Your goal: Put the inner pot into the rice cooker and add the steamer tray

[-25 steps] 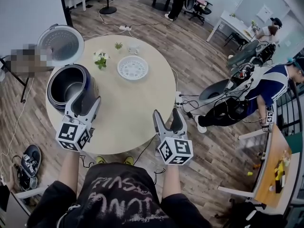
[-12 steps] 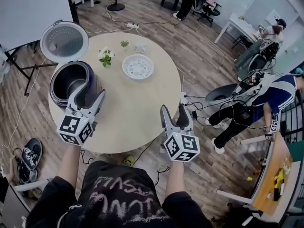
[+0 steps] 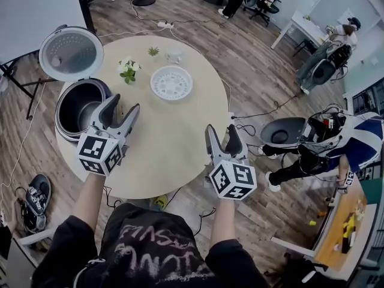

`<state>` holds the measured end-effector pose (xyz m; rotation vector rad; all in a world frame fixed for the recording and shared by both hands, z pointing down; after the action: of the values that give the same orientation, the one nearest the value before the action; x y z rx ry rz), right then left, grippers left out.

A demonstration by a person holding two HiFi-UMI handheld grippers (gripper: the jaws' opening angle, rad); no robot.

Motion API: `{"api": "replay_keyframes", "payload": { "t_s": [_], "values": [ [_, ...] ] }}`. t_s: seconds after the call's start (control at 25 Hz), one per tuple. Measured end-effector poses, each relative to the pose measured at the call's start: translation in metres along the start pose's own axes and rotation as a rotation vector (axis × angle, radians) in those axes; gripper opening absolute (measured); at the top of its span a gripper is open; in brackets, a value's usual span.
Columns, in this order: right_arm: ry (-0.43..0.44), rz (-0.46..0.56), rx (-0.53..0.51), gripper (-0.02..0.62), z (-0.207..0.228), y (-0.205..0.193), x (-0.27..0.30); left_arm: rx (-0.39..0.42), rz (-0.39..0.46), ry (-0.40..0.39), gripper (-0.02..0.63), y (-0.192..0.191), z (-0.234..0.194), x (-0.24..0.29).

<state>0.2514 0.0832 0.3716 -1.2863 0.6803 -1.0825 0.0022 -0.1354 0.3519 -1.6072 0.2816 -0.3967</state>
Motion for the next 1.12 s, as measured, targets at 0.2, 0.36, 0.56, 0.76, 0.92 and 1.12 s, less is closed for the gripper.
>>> {"api": "replay_keyframes", "payload": {
  "t_s": [0.2, 0.36, 0.56, 0.76, 0.92, 1.12],
  "values": [
    [-0.028, -0.041, 0.015, 0.302, 0.01, -0.005, 0.033, -0.048, -0.046, 0.004, 0.259, -0.013, -0.023, 0.039],
    [-0.041, -0.066, 0.017, 0.295, 0.018, -0.009, 0.063, -0.062, -0.071, 0.002, 0.259, -0.022, -0.04, 0.072],
    [-0.047, -0.084, 0.022, 0.284, 0.022, -0.015, 0.099, -0.081, -0.11, 0.002, 0.258, -0.039, -0.06, 0.107],
    [-0.034, -0.134, 0.042, 0.285, 0.028, -0.018, 0.135, -0.119, -0.171, -0.004, 0.258, -0.051, -0.073, 0.139],
    [-0.025, -0.172, 0.053, 0.284, 0.035, -0.007, 0.162, -0.137, -0.217, 0.001, 0.258, -0.048, -0.082, 0.167],
    [-0.024, -0.24, 0.063, 0.284, 0.04, -0.035, 0.198, -0.187, -0.266, 0.021, 0.258, -0.084, -0.103, 0.194]
  ]
}}
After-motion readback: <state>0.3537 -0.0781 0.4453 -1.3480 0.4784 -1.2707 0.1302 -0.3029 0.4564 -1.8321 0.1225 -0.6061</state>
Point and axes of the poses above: the fingertips, and each gripper's own axes: x forward along the fingers, z to its right, y out of its top, the point moved 8 cm from there along -x, backward along the fingers, and after that the axes turned 4 degrees about -y, right-handed, at the moved point
